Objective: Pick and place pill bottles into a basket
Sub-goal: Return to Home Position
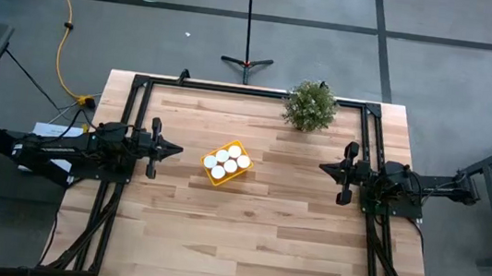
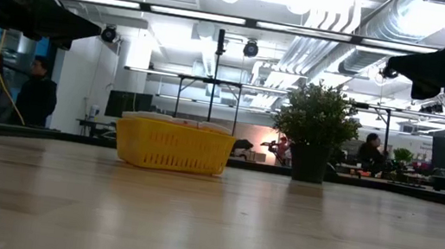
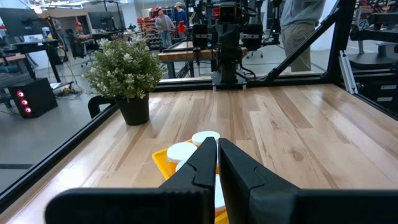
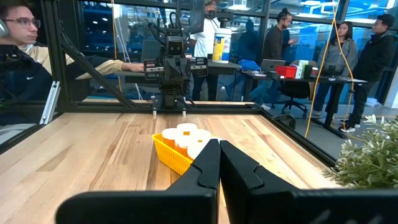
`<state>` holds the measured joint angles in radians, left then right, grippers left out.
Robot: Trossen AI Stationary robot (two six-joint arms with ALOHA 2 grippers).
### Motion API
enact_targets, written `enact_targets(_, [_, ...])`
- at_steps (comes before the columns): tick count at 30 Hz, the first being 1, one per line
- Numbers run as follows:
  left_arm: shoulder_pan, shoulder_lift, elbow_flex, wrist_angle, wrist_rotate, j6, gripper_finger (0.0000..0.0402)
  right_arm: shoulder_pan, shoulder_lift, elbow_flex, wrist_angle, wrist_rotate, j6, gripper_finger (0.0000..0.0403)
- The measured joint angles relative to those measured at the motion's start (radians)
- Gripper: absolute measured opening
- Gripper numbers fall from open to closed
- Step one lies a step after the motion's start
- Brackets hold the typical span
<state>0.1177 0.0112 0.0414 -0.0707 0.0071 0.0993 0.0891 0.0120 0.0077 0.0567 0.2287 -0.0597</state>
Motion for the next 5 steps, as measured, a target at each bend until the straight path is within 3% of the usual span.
enact_targets(5, [0.000,0.000,0.000,0.000,0.000,0.000,0.0055,0.000,0.000,0.000,0.000,0.000,0.000,0.0000])
